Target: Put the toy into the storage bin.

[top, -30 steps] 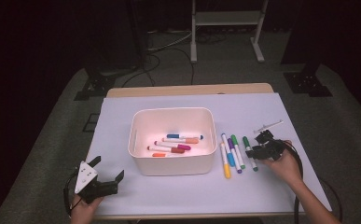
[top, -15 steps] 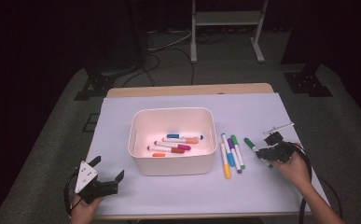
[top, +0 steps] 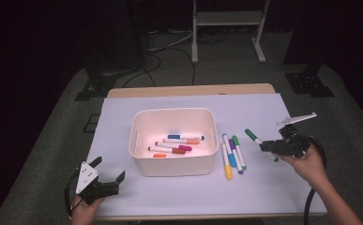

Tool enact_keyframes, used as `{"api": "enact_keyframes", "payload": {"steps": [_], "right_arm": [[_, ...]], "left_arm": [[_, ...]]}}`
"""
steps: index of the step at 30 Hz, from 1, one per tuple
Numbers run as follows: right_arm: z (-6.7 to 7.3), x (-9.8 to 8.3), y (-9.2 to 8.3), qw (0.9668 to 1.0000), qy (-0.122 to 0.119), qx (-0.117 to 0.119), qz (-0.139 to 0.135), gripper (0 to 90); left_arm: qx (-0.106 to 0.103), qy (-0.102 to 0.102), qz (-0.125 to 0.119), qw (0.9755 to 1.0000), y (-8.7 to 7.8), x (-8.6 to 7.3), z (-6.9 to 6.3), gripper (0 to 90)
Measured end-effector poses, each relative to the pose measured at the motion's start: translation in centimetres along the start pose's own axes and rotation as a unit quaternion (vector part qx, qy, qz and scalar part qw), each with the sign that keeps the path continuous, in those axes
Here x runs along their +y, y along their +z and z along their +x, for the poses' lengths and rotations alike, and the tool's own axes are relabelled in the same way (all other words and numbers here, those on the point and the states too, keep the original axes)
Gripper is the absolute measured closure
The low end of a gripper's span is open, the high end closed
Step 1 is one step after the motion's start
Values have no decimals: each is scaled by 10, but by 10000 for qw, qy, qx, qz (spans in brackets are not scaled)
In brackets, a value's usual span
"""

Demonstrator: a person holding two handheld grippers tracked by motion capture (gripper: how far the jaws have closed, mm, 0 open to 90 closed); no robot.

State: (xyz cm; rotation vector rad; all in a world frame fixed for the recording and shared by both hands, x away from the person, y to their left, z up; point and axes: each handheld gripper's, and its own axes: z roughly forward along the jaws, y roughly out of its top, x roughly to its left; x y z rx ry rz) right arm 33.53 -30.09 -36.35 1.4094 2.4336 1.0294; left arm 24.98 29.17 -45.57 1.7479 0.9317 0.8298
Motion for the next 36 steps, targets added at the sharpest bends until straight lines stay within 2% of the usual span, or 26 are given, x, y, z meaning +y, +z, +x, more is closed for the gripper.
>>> {"api": "enact_keyframes", "payload": {"steps": [1, 6, 11, 14, 18, 24, 27, 36], "right_arm": [[5, 4, -6, 9999, -50, 140, -48, 758], [24, 22, -23, 9991, -331, 221, -156, 759], [45, 44, -39, 9969, -623, 420, -238, 759], [58, 59, -46, 9945, -782, 623, -323, 759], [80, 78, -51, 9904, -1111, 748, -346, 759], [110, 100, -44, 9835, -1435, 1063, -288, 759], [123, 108, -37, 9789, -1490, 1383, -216, 759], [164, 127, -10, 9665, -2044, 1545, 172, 759]], "left_arm": [[-1, 0, 1, 10000, 0, 0, 0, 0], [-3, 1, -5, 10000, 0, 0, 0, 0], [-5, 2, -10, 10000, 0, 0, 0, 0], [-8, -15, -14, 10000, 0, 0, 0, 0], [-9, -5, -1, 10000, 0, 0, 0, 0], [-18, -11, -20, 10000, -1, 0, 0, 0], [-30, -34, -10, 10000, 0, 0, 1, 0], [-33, -22, -4, 10000, 0, 0, 1, 0]]}}
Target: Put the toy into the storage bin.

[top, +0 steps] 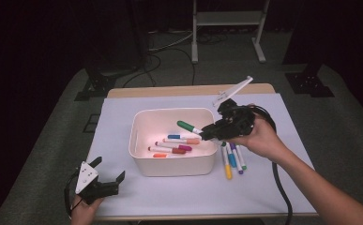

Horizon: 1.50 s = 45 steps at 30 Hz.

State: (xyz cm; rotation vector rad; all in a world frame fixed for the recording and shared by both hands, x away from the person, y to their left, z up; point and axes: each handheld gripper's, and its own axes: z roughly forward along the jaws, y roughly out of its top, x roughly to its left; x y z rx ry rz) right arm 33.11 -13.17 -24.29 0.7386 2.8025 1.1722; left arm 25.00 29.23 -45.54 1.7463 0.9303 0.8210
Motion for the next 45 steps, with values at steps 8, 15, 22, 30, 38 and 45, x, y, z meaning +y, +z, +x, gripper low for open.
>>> {"api": "enact_keyframes", "payload": {"steps": [8, 15, 22, 30, 38, 45], "right_arm": [[6, 19, 38, 9983, -349, 338, 318, 759], [4, 28, 68, 9956, -409, 575, 615, 759], [-2, 33, 100, 9919, -462, 797, 878, 759], [-7, 35, 129, 9877, -567, 861, 1175, 759], [-17, 33, 148, 9843, -468, 927, 1427, 758], [-21, 29, 164, 9793, -487, 949, 1722, 758]], "left_arm": [[-7, -9, 4, 10000, 0, 0, 0, 0], [-12, -31, 13, 10000, 0, 0, 1, 0], [-15, -37, -6, 10000, 1, 0, 1, 0], [-28, -64, -14, 10000, 0, 0, 2, 0], [-33, -64, 10, 10000, 0, 0, 2, 0], [-46, -59, 6, 10000, 0, 0, 2, 0]]}}
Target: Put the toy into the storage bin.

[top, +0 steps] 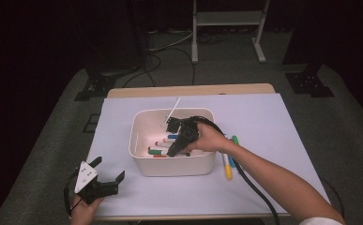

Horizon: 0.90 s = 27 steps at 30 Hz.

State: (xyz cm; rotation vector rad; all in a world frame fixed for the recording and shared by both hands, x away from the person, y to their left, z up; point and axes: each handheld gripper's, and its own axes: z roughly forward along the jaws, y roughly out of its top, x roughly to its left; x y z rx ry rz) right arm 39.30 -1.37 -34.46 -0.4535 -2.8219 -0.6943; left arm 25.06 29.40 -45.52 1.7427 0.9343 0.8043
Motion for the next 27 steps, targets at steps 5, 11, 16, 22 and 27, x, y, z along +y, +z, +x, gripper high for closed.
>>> {"api": "enact_keyframes", "payload": {"steps": [5, 11, 16, 22, 27], "right_arm": [[0, 2, 9, 9998, -16, -9, 214, 753], [-1, 3, 12, 9996, -36, -72, 286, 718], [0, 1, 2, 9998, -4, -112, 145, 695], [2, -6, -23, 9995, 69, -145, -268, 676], [8, -18, -53, 9965, 105, -283, -781, 655]], "left_arm": [[-10, 7, 4, 10000, 0, 0, 0, 0], [-13, 5, -11, 10000, 0, 0, 0, 0], [-16, 6, -9, 10000, 0, 0, 0, 0], [1, 35, -14, 10000, 0, 0, 0, 0], [7, 30, -52, 10000, 0, 0, -1, 0]]}}
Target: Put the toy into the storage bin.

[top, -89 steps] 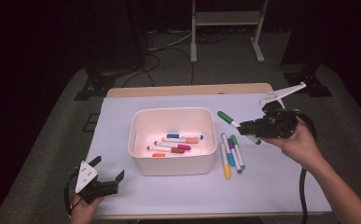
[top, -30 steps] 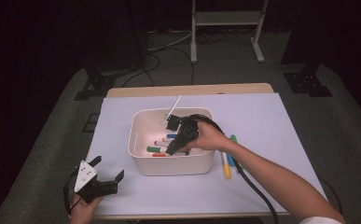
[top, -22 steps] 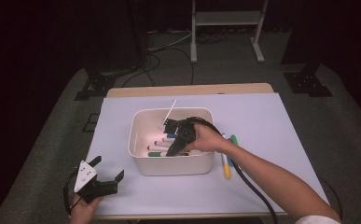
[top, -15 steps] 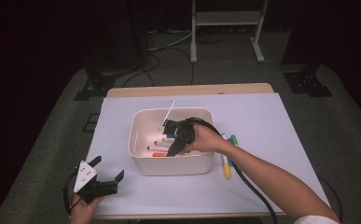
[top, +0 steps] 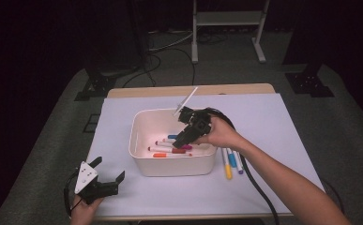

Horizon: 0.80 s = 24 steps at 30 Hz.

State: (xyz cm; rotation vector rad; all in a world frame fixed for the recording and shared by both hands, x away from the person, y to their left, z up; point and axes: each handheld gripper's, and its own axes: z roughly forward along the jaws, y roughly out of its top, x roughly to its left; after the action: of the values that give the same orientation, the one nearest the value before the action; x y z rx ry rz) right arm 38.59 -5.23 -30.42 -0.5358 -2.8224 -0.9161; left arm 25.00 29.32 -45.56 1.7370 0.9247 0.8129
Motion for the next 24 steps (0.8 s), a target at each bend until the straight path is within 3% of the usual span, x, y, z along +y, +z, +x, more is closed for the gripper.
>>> {"api": "enact_keyframes", "payload": {"steps": [7, 8, 9, 14, 19, 24], "right_arm": [[1, -25, -46, 9979, 160, -320, -548, 621], [1, -25, -46, 9979, 160, -320, -548, 621], [1, -38, -60, 9965, 236, -423, -680, 608], [1, -69, -85, 9920, 403, -690, -977, 591], [-3, -109, -97, 9864, 648, -957, -1172, 570], [-15, -151, -93, 9804, 1035, -1130, -1237, 559]], "left_arm": [[5, 21, 17, 10000, 0, 0, 0, 0], [5, 21, 17, 10000, 0, 0, 0, 0], [8, 31, 24, 10000, 0, 0, 0, 0], [29, 49, 21, 10000, 0, 0, -1, 0], [45, 42, 46, 10000, 1, 0, -1, 0], [66, 24, 43, 10000, 1, 0, -1, 0]]}}
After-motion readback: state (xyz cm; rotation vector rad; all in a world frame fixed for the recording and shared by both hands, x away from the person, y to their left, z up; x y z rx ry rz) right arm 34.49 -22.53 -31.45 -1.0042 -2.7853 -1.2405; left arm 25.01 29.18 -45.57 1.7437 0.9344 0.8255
